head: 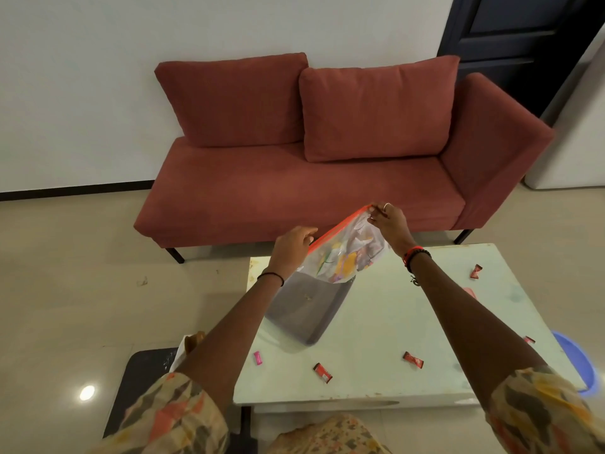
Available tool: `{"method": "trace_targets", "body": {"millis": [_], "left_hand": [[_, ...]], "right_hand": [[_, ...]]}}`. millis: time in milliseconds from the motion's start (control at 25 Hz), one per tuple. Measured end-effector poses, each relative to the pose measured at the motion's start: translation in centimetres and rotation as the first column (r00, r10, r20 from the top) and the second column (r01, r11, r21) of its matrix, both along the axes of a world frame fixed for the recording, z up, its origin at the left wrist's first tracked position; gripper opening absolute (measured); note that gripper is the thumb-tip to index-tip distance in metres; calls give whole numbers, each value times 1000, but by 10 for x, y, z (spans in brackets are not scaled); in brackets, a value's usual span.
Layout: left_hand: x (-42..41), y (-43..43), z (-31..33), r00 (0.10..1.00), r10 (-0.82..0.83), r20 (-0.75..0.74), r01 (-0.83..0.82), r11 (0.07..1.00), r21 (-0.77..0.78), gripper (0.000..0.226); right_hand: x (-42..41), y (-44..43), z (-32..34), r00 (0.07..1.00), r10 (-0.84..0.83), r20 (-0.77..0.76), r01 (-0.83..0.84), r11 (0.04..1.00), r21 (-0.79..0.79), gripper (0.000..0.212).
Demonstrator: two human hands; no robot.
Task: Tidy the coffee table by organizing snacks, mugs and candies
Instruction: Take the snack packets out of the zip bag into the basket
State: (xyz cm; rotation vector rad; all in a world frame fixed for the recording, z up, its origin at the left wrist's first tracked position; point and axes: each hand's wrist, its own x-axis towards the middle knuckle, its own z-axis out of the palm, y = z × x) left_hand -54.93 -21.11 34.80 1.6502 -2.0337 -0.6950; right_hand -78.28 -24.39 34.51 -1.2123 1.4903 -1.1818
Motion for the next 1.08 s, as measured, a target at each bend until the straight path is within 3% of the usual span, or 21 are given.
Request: {"method": "trace_targets", "body": {"millis": [280, 400, 480, 640, 880, 960, 1040, 1080], "left_hand": [[-10, -5, 0, 984, -54, 169, 48, 998, 39, 28], [-17, -1, -3, 998, -49, -32, 53, 988, 144, 46], [-18, 0, -6, 989, -55, -138, 80, 980, 183, 43], [-19, -2, -9, 988, -82, -132, 108, 974, 200, 19], [-24, -3, -17, 998, -27, -61, 36, 986, 165, 8], [-25, -6, -19, 997, -18, -77, 29, 988, 150, 17], [-23, -10, -19, 995, 31, -99, -19, 992, 126, 19], [-21, -12, -19, 992, 62, -112, -49, 992, 115, 17]], "right_hand": [[12, 9, -3, 994, 108, -9, -108, 994, 6, 20], [18, 12, -3, 992, 129, 9, -129, 992, 7, 22], [19, 13, -2, 991, 132, 21, -132, 991, 7, 21], [16, 15, -2, 987, 156, 41, -157, 987, 18, 22], [15, 16, 4, 975, 199, 98, -203, 979, 32, 26], [14, 15, 5, 974, 193, 121, -200, 979, 49, 29], [13, 11, 4, 983, 180, 25, -181, 981, 76, 27], [14, 10, 4, 977, 170, -130, -160, 984, 80, 28]]}}
